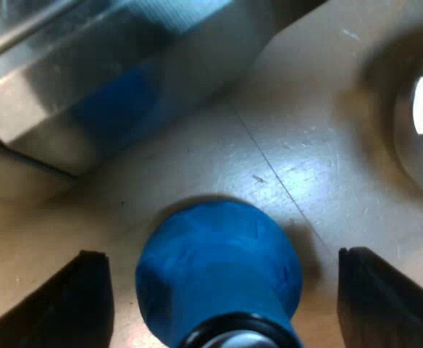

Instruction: Grind coffee beans and then tamp

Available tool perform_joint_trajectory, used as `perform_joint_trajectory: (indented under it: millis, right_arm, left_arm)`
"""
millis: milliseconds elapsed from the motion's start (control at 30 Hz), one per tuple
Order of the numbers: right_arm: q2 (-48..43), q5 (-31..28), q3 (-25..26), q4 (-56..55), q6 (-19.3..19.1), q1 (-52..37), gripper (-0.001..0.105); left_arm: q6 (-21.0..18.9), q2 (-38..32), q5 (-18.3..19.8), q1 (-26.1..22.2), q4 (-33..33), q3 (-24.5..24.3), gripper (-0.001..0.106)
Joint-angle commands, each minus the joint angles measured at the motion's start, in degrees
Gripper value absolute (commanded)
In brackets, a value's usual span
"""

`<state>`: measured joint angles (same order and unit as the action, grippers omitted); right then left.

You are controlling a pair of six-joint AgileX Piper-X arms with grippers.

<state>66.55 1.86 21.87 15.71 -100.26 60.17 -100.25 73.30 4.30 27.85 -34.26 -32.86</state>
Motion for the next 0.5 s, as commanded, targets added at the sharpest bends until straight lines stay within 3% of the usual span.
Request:
perform_joint_trajectory:
  millis: [33, 167, 400, 500]
  right_arm:
    - [-0.1, 0.6, 0.4, 1.0, -0.2, 0.1, 0.07]
    - [-0.1, 0.6, 0.4, 1.0, -0.2, 0.1, 0.07]
    - [-0.1, -0.5, 0.4, 0.8, -0.2, 0.1, 0.07]
    - [-0.1, -0.5, 0.4, 0.8, -0.2, 0.1, 0.07]
  left_arm:
    - [0.2, -0.1, -0.7, -0.1, 0.2, -0.4, 0.066]
    - [0.2, -0.1, -0.7, -0.1, -0.1, -0.4, 0.052]
    - [0.6, -0.1, -0.7, -0.1, -2.2, -0.9, -0.001]
    - [1.6, -0.5, -1.8, -0.1, -3.5, -1.6, 0.001]
